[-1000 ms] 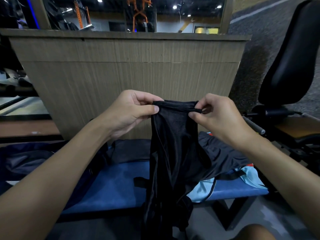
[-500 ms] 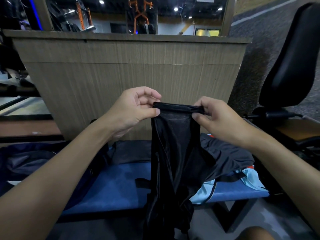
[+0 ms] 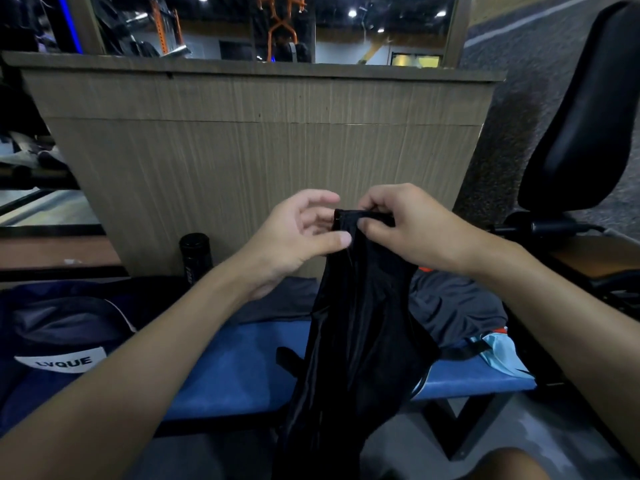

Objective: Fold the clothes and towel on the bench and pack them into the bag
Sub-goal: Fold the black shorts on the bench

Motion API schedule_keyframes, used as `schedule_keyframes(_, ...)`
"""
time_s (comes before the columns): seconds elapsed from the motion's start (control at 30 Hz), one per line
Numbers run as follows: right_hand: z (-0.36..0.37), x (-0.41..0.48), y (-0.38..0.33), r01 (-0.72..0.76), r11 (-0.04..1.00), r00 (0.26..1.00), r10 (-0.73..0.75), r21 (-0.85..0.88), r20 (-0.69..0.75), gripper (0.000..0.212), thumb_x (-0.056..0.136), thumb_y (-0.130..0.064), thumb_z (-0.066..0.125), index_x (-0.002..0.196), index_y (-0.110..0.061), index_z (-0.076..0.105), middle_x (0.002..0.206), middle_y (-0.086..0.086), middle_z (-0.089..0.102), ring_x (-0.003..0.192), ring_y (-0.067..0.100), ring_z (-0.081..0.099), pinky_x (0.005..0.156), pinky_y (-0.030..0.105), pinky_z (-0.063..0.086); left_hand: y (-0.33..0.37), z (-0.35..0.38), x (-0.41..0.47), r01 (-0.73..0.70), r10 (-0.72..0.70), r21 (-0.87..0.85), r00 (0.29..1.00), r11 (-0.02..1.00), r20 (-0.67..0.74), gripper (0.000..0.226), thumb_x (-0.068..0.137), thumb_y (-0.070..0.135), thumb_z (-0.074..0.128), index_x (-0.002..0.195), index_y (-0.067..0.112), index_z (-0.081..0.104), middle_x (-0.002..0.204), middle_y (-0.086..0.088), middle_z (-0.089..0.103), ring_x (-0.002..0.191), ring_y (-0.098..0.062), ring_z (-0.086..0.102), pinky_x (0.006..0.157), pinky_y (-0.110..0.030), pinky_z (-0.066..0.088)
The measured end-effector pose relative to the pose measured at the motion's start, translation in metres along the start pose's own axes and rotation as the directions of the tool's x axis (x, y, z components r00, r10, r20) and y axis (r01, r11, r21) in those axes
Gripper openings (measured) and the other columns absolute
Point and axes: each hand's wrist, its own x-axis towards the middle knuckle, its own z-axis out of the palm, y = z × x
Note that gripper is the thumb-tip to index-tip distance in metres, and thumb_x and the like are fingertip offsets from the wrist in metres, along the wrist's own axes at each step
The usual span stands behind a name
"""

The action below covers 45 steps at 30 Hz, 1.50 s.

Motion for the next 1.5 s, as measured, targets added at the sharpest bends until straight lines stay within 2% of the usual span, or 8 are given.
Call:
schedule_keyframes(0.17,0.000,0.008,-0.003,-0.001,0.999,0.999,0.003,0.043,-0.044,0.017,0.090,-0.011,0.059,0.081,-0.026,0.061,0.075,-0.013,0.065,0.068,-0.002,0.058,0.067,0.019,0.046,-0.029,0.023,-0.014,0.111,-0.115,-0.065,0.991,0.992,-0.069,0.041,0.077,0.009,0.080,0.114,0.010,0.063,0.106,-0.004,0.076,0.100,-0.016,0.072,0.082,-0.025,0.056)
schedule_keyframes(0.37,-0.011,0.006,0.002,-0.024,0.999,0.990,0.029,0.038,-0.139,0.007,0.089,-0.009,0.061,0.090,-0.010,0.069,0.082,0.005,0.071,0.079,0.020,0.067,0.077,0.039,0.054,-0.054,0.021,-0.015,0.092,-0.078,0.103,0.987,0.990,-0.141,0.012,0.086,-0.003,0.070,0.087,0.009,0.070,0.083,0.001,0.071,0.079,-0.008,0.064,0.071,-0.017,0.050)
schedule_keyframes(0.63,-0.021,0.004,0.020,-0.092,0.991,0.952,0.117,0.100,-0.284,0.011,0.093,-0.009,0.061,0.084,-0.016,0.062,0.073,-0.010,0.062,0.069,0.002,0.058,0.066,0.017,0.044,-0.031,-0.004,0.004,0.129,-0.099,0.141,0.974,0.981,-0.206,0.015,0.082,-0.003,0.074,0.088,0.010,0.071,0.087,-0.010,0.073,0.078,-0.015,0.065,0.077,-0.025,0.053)
schedule_keyframes(0.83,-0.020,0.025,0.043,-0.140,0.916,0.866,0.297,0.375,-0.401,0.008,0.092,-0.014,0.060,0.088,-0.007,0.062,0.089,0.020,0.071,0.086,0.035,0.068,0.079,0.051,0.056,0.044,-0.048,0.058,0.051,-0.030,0.283,0.996,0.958,-0.080,0.012,0.081,-0.001,0.074,0.085,0.009,0.071,0.071,-0.002,0.073,0.059,-0.008,0.066,0.054,-0.018,0.051)
schedule_keyframes(1.0,-0.015,0.052,0.081,-0.195,0.799,0.794,0.469,0.569,-0.386,0.017,0.094,-0.007,0.058,0.079,-0.015,0.059,0.092,0.025,0.069,0.079,0.029,0.065,0.078,0.056,0.055,0.057,-0.052,0.130,0.063,-0.084,0.395,0.996,0.917,0.037,0.006,0.081,0.005,0.074,0.086,0.008,0.074,0.081,-0.013,0.071,0.072,-0.017,0.065,0.062,-0.022,0.054)
schedule_keyframes(1.23,-0.007,0.049,0.219,-0.436,0.748,0.672,0.641,0.501,-0.371,0.028,0.075,-0.037,0.062,0.081,-0.010,0.063,0.089,0.018,0.071,0.088,0.037,0.068,0.079,0.059,0.055,-0.033,0.008,0.247,0.040,-0.134,0.514,0.980,0.857,0.147,0.006,0.085,0.007,0.076,0.091,0.007,0.074,0.079,-0.009,0.072,0.064,-0.006,0.064,0.059,-0.015,0.050)
schedule_keyframes(1.43,0.013,0.004,0.347,-0.647,0.701,0.659,0.712,0.299,-0.243,0.026,0.097,-0.013,0.058,0.120,0.000,0.061,0.113,0.005,0.064,0.111,0.023,0.059,0.097,0.035,0.046,-0.190,0.101,0.306,0.102,-0.219,0.486,0.957,0.868,0.191,0.009,0.085,0.007,0.076,0.082,0.014,0.072,0.076,-0.007,0.070,0.064,-0.007,0.059,0.065,-0.016,0.048)
schedule_keyframes(1.5,0.025,-0.010,0.385,-0.687,0.701,0.665,0.713,0.194,-0.222,0.019,0.097,-0.012,0.058,0.113,-0.005,0.064,0.116,0.011,0.065,0.113,0.027,0.059,0.093,0.033,0.045,-0.241,0.131,0.311,0.140,-0.242,0.460,0.955,0.876,0.169,0.011,0.086,0.005,0.074,0.083,0.014,0.070,0.075,-0.007,0.067,0.063,-0.007,0.055,0.063,-0.018,0.046)
